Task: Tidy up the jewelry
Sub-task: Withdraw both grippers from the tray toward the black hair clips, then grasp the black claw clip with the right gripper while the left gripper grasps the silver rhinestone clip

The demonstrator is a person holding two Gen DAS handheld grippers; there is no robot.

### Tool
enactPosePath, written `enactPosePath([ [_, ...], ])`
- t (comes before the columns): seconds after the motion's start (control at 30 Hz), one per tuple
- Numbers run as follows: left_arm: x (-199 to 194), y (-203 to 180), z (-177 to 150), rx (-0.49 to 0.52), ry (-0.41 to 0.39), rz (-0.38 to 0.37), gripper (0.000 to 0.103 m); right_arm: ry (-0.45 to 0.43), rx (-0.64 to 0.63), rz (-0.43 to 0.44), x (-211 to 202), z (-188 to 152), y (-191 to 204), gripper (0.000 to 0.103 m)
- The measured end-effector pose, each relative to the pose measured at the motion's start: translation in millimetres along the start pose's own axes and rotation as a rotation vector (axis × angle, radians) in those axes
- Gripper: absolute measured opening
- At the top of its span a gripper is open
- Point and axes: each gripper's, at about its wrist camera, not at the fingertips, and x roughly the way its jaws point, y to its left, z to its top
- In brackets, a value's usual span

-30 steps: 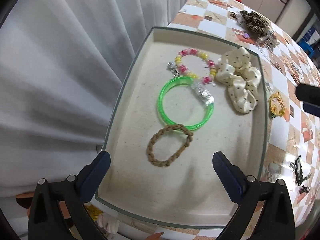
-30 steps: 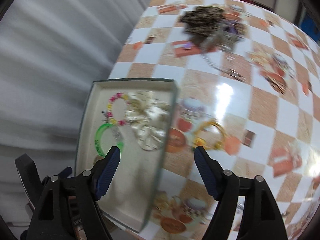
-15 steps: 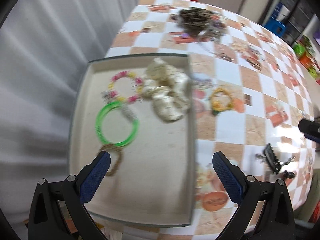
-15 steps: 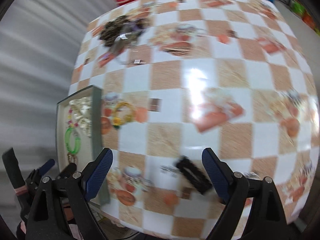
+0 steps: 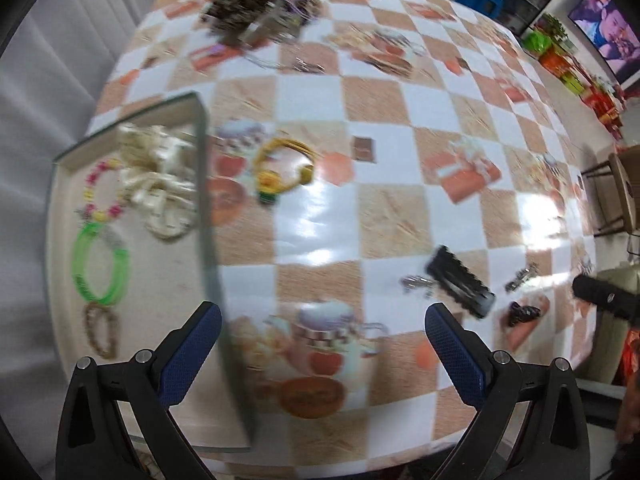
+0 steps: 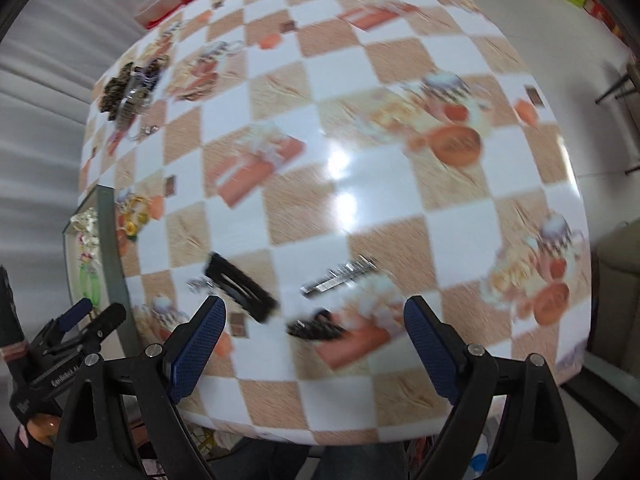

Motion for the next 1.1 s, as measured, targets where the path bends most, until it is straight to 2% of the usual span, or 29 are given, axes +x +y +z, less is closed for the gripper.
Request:
enactPosePath([
  [0.23,17.6,-24.6,-4.4,0.061,0.034,0.001,0.103,0.033,-0.024,-0.024,10.6,-18.8,-18.2,0.092],
  [0.27,19.5,-26.3,-5.2,0.068,0.038,0.002,0.097,0.037,-0.030,-0.021,12.4,-20.7,-19.3,0.092],
  [0.37,26.3,-29.4,-6.1,0.084,0.054,0.009,0.094,0.042,-0.063,-0.021,17.3,-24.9,-17.5,0.092],
  [0.4,27.2,-30.3,-6.4,0.090,0.053,0.005,0.087,0.042,-0.078,-0.022,18.6,-26.2,-15.9,0.092],
  [0.43,29.1,-31.9,-6.7,0.103,0.054,0.005,0.085,0.043,-0.099,-0.024,20.3,-27.3,-13.4,0.092],
  [0.53,34.1,-36.2,-7.2,0.140,0.056,0.004,0.083,0.044,-0.170,-0.022,24.6,-30.1,-4.3,0.092],
  [0.6,36.1,-40.3,-6.9,0.168,0.054,-0.001,0.077,0.044,-0.210,-0.022,27.6,-31.2,1.8,0.092],
  [0.7,40.5,-45.9,-4.9,0.194,0.055,-0.019,0.077,0.042,-0.267,-0.030,32.9,-32.1,10.2,0.091],
  [0.83,48.7,-53.2,-1.2,0.218,0.059,-0.038,0.077,0.050,-0.304,-0.035,42.3,-31.3,17.1,0.082],
  [1.1,58.9,-58.6,6.4,0.231,0.066,-0.038,0.077,0.069,-0.351,-0.054,59.1,-35.0,23.1,0.071],
])
